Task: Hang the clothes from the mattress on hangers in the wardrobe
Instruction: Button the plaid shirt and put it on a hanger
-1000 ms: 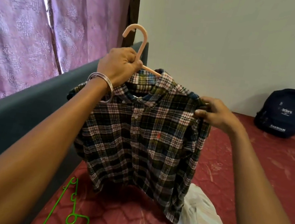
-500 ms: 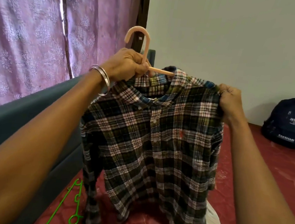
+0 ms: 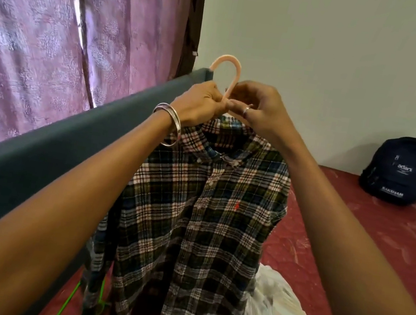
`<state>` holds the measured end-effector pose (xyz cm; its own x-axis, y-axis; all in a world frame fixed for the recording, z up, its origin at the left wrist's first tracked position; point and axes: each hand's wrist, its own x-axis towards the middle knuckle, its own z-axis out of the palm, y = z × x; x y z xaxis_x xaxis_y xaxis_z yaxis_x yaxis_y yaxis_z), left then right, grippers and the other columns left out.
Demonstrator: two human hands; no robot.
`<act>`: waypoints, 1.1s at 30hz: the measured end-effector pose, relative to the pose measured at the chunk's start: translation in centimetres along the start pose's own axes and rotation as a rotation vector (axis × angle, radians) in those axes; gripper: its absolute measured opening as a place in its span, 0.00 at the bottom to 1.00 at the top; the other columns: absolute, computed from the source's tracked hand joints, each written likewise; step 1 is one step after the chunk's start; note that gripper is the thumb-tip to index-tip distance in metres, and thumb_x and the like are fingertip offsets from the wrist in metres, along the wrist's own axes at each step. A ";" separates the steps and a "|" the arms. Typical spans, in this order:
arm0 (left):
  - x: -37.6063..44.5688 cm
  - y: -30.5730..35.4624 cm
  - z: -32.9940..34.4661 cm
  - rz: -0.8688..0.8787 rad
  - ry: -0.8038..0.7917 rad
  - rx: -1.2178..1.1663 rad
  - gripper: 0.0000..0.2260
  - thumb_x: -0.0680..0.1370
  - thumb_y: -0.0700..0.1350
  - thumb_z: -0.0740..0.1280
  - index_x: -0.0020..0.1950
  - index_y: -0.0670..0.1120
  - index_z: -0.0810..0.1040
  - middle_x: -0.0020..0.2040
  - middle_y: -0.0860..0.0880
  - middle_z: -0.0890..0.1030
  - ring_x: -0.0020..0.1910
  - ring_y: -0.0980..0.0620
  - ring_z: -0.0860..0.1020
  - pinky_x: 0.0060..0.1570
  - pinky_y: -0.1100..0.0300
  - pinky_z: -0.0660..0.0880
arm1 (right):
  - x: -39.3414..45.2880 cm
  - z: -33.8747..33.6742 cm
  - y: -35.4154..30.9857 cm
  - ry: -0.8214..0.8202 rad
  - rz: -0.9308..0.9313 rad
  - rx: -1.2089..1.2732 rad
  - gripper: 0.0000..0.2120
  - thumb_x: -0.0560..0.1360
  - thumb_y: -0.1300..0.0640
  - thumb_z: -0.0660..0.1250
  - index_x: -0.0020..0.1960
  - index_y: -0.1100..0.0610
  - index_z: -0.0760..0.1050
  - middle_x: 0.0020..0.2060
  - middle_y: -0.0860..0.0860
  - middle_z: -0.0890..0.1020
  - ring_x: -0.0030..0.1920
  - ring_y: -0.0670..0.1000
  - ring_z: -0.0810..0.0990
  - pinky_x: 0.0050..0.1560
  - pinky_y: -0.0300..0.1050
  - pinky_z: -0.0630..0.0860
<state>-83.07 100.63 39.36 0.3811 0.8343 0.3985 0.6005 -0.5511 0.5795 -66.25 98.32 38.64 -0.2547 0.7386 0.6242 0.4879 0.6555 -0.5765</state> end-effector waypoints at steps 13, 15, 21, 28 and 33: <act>-2.8 -5.0 -2.2 0.103 0.080 0.172 0.13 0.75 0.52 0.69 0.54 0.45 0.78 0.50 0.50 0.76 0.47 0.54 0.73 0.45 0.62 0.69 | 0.7 1.3 0.3 -0.130 -0.025 -0.258 0.07 0.71 0.64 0.73 0.49 0.62 0.83 0.34 0.50 0.82 0.30 0.39 0.80 0.32 0.32 0.75; -4.3 -7.0 -2.8 0.084 0.072 0.178 0.21 0.70 0.53 0.74 0.59 0.46 0.77 0.51 0.52 0.78 0.47 0.54 0.76 0.46 0.62 0.73 | 0.6 0.9 0.8 -0.078 0.004 -0.222 0.07 0.71 0.65 0.72 0.50 0.63 0.83 0.35 0.52 0.83 0.31 0.41 0.80 0.32 0.33 0.77; -6.8 -11.4 -2.6 0.116 0.299 0.411 0.11 0.74 0.51 0.69 0.51 0.46 0.84 0.44 0.49 0.84 0.41 0.49 0.81 0.41 0.49 0.79 | 0.6 -0.1 1.4 -0.043 0.084 -0.157 0.08 0.71 0.68 0.71 0.50 0.61 0.83 0.39 0.56 0.85 0.39 0.55 0.84 0.40 0.47 0.83; -7.2 -10.2 -2.7 0.136 0.352 0.405 0.12 0.74 0.51 0.62 0.47 0.48 0.83 0.37 0.48 0.84 0.35 0.48 0.79 0.35 0.51 0.77 | -0.9 -1.0 0.3 -0.255 0.001 -0.374 0.12 0.71 0.69 0.69 0.53 0.61 0.83 0.43 0.55 0.85 0.43 0.54 0.83 0.45 0.50 0.81; -9.8 -8.7 -3.0 0.221 0.115 0.226 0.16 0.77 0.52 0.62 0.60 0.46 0.79 0.44 0.51 0.83 0.39 0.63 0.78 0.40 0.69 0.72 | -2.3 -1.1 -1.2 -0.044 -0.044 -0.399 0.08 0.72 0.67 0.69 0.49 0.61 0.83 0.39 0.54 0.85 0.37 0.53 0.83 0.41 0.47 0.81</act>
<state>-94.16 97.16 32.56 0.4450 0.6804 0.5823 0.6576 -0.6896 0.3032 -65.36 95.64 38.50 -0.3140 0.7230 0.6153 0.7596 0.5801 -0.2940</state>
